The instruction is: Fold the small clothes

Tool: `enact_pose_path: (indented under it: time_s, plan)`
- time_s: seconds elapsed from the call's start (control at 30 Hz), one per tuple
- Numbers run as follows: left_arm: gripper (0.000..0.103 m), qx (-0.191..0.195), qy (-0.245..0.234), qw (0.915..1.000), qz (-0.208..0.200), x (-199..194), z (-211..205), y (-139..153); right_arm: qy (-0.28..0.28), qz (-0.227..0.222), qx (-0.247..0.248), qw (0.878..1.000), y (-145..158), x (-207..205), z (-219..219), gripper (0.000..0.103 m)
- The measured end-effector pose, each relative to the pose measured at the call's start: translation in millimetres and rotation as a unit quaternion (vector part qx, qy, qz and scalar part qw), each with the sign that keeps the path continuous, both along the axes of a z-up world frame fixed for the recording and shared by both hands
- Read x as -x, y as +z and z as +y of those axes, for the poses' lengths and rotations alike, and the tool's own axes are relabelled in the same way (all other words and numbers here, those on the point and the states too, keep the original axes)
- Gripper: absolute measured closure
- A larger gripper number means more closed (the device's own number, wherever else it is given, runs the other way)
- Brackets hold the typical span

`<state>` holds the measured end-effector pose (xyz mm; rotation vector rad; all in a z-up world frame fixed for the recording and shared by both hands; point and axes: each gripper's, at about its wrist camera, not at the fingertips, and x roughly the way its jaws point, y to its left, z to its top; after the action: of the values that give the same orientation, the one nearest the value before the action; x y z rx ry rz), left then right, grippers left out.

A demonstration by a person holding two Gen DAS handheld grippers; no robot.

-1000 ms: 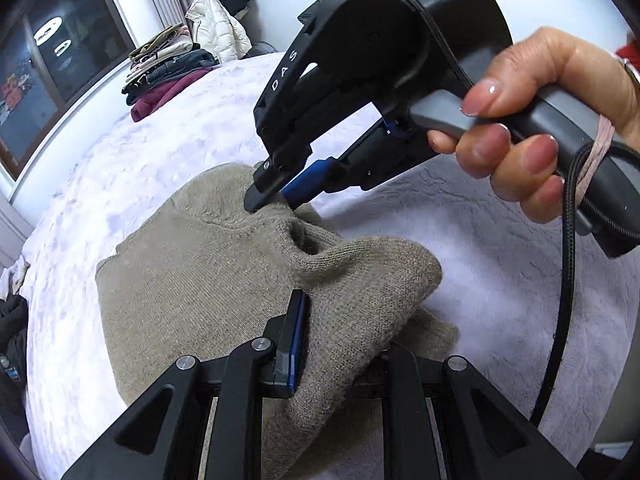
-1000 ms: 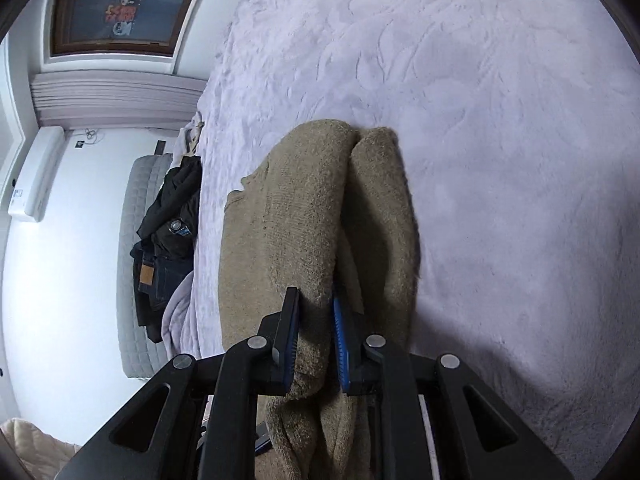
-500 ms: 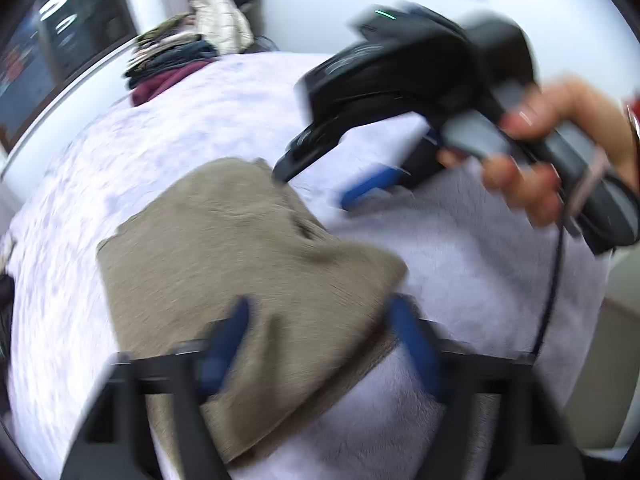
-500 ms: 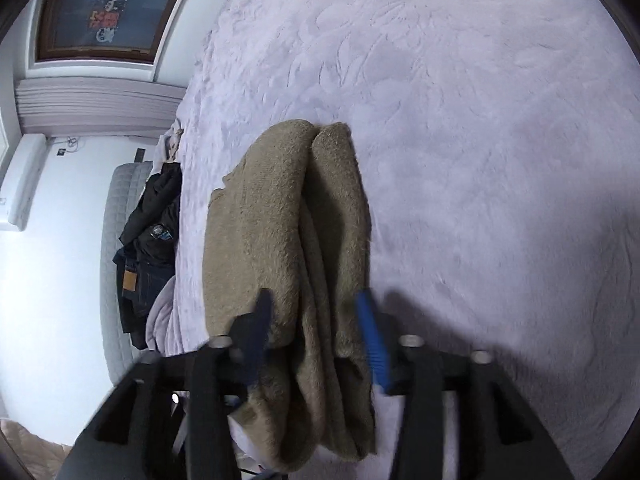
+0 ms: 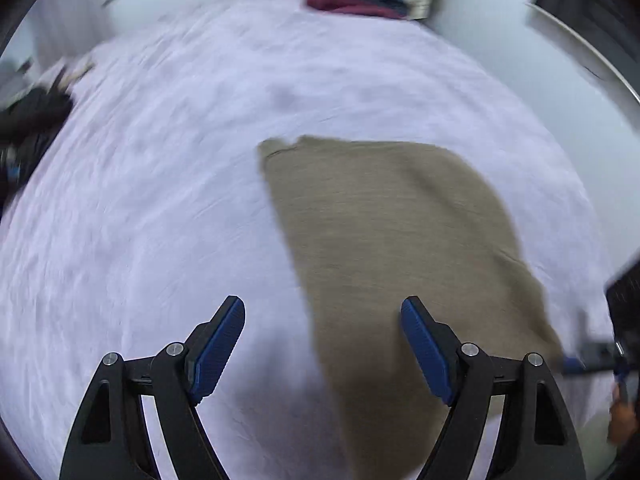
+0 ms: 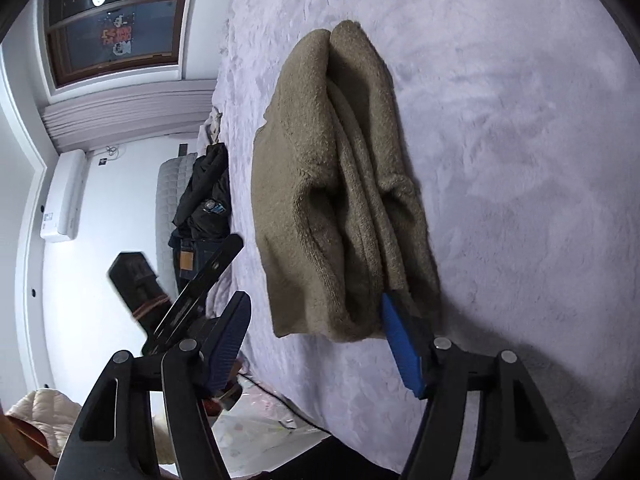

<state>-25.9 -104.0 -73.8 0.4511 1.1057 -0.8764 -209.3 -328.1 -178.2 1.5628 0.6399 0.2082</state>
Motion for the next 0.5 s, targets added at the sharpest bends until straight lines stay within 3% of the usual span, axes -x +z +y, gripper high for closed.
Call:
enact_pose_path:
  time_s: [0.13, 0.3, 0.5]
  plan:
    - [0.022, -0.004, 0.028, 0.9990, 0.035, -16.2, 2.7, -21.7, 0.003, 0.015, -0.007, 1.000, -7.3, 11.2, 10.0, 0.033]
    - [0.021, -0.008, 0.020, 0.9997, 0.005, -4.1, 0.0, -22.8, -0.042, -0.004, -0.028, 0.999, -17.0, 11.2, 10.0, 0.035]
    - [0.021, -0.001, 0.021, 0.9997, 0.009, -19.0, -11.2, -15.0, -0.080, -0.021, -0.009, 0.997, -15.4, -30.9, -5.7, 0.037]
